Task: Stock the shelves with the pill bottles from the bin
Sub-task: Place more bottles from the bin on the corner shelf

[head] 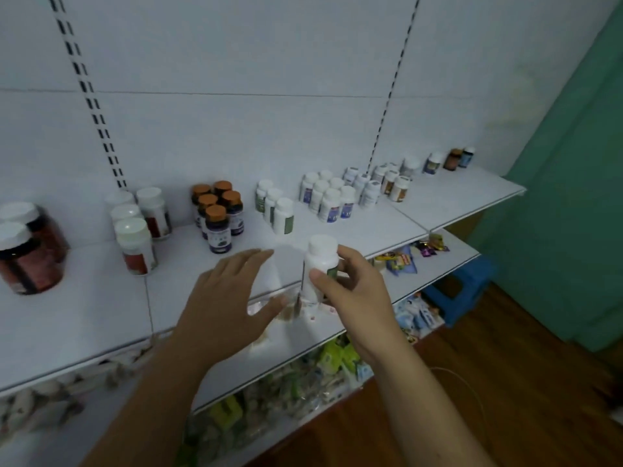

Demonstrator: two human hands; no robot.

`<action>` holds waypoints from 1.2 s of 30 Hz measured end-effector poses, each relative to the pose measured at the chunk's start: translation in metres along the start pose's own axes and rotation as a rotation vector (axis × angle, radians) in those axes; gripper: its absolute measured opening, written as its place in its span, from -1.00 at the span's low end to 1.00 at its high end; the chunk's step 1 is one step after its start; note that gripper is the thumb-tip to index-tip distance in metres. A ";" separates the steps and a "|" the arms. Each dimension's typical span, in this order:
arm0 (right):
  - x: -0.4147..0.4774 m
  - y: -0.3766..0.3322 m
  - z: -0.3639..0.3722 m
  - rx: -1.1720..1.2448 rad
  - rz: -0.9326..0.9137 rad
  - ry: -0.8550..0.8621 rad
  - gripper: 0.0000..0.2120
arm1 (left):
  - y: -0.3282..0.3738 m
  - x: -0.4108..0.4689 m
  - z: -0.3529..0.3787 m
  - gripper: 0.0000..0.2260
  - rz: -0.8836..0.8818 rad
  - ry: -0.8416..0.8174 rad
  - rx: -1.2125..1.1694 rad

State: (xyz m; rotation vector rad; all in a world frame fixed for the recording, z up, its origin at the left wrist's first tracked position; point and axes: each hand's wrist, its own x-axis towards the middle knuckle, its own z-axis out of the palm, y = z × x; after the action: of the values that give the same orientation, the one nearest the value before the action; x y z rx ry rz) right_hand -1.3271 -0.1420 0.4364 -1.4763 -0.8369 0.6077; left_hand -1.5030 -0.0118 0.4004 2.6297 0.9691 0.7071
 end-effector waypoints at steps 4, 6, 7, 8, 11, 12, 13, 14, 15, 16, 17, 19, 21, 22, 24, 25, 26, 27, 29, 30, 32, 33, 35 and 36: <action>0.018 0.012 -0.017 -0.031 -0.003 0.029 -0.63 | 0.009 0.019 0.017 -0.30 0.003 -0.019 -0.006; 0.035 0.021 -0.022 -0.063 -0.012 0.034 -0.63 | 0.011 0.030 0.024 -0.30 -0.017 -0.021 -0.007; 0.047 0.026 -0.023 -0.077 -0.019 0.036 -0.62 | 0.012 0.035 0.028 -0.30 -0.030 -0.022 -0.005; 0.060 0.031 -0.024 -0.090 -0.029 0.037 -0.62 | 0.012 0.041 0.031 -0.30 -0.044 -0.023 -0.004; 0.107 0.048 -0.022 -0.130 -0.053 0.007 -0.64 | 0.011 0.061 0.039 -0.32 -0.074 -0.015 0.012; 0.124 0.055 -0.020 -0.151 -0.054 -0.009 -0.64 | 0.010 0.069 0.041 -0.35 -0.084 -0.003 0.020; 0.141 0.062 -0.018 -0.173 -0.050 -0.024 -0.63 | 0.010 0.076 0.042 -0.37 -0.098 0.012 0.029; 0.157 0.070 -0.016 -0.187 -0.045 -0.042 -0.62 | 0.011 0.083 0.044 -0.40 -0.121 0.029 0.040; 0.173 0.078 -0.013 -0.193 -0.046 -0.063 -0.61 | 0.012 0.091 0.045 -0.41 -0.150 0.045 0.055; 0.187 0.086 -0.011 -0.195 -0.047 -0.085 -0.60 | 0.013 0.098 0.045 -0.42 -0.179 0.063 0.069; 0.199 0.092 -0.009 -0.200 -0.042 -0.105 -0.59 | 0.014 0.105 0.046 -0.44 -0.201 0.085 0.073; 0.219 0.103 -0.005 -0.200 -0.025 -0.128 -0.57 | 0.017 0.118 0.046 -0.46 -0.229 0.115 0.051; 0.234 0.108 -0.004 -0.175 -0.026 -0.137 -0.57 | 0.021 0.128 0.047 -0.46 -0.254 0.127 0.053; 0.240 0.109 -0.003 -0.154 -0.023 -0.142 -0.59 | 0.023 0.133 0.049 -0.46 -0.261 0.138 0.060; 0.248 0.109 -0.001 -0.111 -0.022 -0.156 -0.61 | 0.026 0.143 0.051 -0.47 -0.275 0.164 0.059; 0.250 0.109 0.000 -0.098 -0.027 -0.165 -0.61 | 0.026 0.147 0.052 -0.47 -0.285 0.172 0.058; 0.251 0.111 0.002 -0.087 -0.029 -0.175 -0.62 | 0.026 0.150 0.053 -0.47 -0.293 0.177 0.060; 0.251 0.113 0.003 -0.084 -0.026 -0.187 -0.63 | 0.026 0.153 0.054 -0.48 -0.299 0.180 0.063; 0.249 0.114 0.004 -0.077 -0.026 -0.211 -0.67 | 0.024 0.158 0.055 -0.49 -0.311 0.187 0.060; 0.249 0.113 0.003 -0.069 -0.031 -0.218 -0.67 | 0.023 0.162 0.054 -0.50 -0.314 0.190 0.059; 0.248 0.111 0.001 -0.078 -0.038 -0.228 -0.60 | 0.021 0.169 0.053 -0.51 -0.308 0.195 0.062; 0.248 0.109 -0.001 -0.092 -0.037 -0.239 -0.58 | 0.020 0.171 0.052 -0.52 -0.306 0.201 0.062; 0.247 0.106 -0.002 -0.108 -0.017 -0.268 -0.61 | 0.019 0.175 0.049 -0.53 -0.295 0.214 0.064; 0.247 0.105 -0.002 -0.114 -0.005 -0.278 -0.63 | 0.019 0.177 0.049 -0.54 -0.287 0.218 0.064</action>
State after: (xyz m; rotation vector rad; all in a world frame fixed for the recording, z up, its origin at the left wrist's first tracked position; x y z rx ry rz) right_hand -1.1641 0.0571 0.3601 -1.5118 -1.1049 0.7837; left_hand -1.3504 0.0880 0.4289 2.4270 1.4160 0.9141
